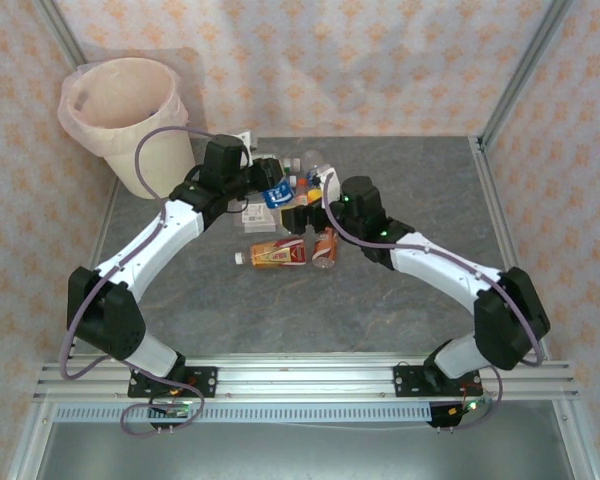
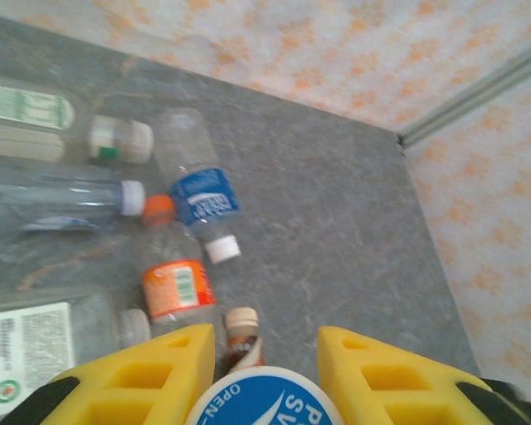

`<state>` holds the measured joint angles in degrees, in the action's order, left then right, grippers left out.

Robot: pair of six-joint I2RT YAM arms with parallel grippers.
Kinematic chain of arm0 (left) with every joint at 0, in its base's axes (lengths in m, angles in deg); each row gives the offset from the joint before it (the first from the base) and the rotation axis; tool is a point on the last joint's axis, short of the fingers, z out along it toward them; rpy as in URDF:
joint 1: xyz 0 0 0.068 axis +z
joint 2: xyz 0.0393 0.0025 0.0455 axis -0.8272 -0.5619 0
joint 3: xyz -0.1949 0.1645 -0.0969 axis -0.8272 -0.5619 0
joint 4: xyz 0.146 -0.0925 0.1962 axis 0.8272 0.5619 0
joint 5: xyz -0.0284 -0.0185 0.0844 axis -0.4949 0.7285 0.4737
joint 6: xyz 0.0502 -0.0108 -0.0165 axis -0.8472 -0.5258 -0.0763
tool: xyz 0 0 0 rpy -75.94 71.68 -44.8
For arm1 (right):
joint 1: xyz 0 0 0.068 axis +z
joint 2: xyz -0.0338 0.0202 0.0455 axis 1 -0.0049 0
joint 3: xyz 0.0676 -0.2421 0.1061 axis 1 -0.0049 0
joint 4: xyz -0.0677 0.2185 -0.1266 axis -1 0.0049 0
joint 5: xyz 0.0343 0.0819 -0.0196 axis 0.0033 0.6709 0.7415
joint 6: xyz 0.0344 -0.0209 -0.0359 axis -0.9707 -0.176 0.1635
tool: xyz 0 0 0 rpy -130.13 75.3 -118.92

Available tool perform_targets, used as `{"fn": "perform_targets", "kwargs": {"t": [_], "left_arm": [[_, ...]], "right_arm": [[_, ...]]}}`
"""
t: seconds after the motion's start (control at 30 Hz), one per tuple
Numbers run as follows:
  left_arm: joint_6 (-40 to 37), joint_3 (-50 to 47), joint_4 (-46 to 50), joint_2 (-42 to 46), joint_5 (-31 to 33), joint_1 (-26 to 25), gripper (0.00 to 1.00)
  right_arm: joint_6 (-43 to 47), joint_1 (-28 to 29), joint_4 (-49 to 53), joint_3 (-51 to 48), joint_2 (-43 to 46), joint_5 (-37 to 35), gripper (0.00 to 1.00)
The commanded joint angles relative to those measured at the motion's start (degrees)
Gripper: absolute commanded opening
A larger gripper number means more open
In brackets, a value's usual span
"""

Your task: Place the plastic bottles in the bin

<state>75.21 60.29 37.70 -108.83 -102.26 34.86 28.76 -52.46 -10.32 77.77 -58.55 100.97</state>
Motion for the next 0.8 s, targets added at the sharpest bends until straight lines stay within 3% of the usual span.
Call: {"fn": "perform_targets", "kwargs": {"t": [0.0,0.2,0.3,0.4,0.57,0.77], "left_arm": [[-1.77,2.65,1.04,3.13,10.84,0.38,0.00],[-5.63,7.27,0.48,3.92,29.88,1.28,0.00],[-9.20,10.27,-3.59,3.51,40.14,3.11,0.00],[-13.57,11.82,-10.62,2.90,46.48,5.38,0.00],[-17.18,15.58,-19.74,0.69,52.09,11.10,0.00],[-22.32,22.12,-27.80,-5.30,52.49,17.59,0.00]], "right_arm": [[0.31,0.19,-1.53,-1.27,3.79,-11.79,0.99],[-4.93,0.19,6.10,0.80,4.21,-33.25,0.99],[-6.47,0.11,6.24,-0.20,5.29,-36.64,0.99],[-7.23,0.10,5.57,-1.63,6.78,-37.00,0.99],[-9.77,0.01,7.14,-1.85,7.98,-39.25,0.99],[-10.60,0.00,7.74,-1.75,8.08,-38.97,0.99]]}}
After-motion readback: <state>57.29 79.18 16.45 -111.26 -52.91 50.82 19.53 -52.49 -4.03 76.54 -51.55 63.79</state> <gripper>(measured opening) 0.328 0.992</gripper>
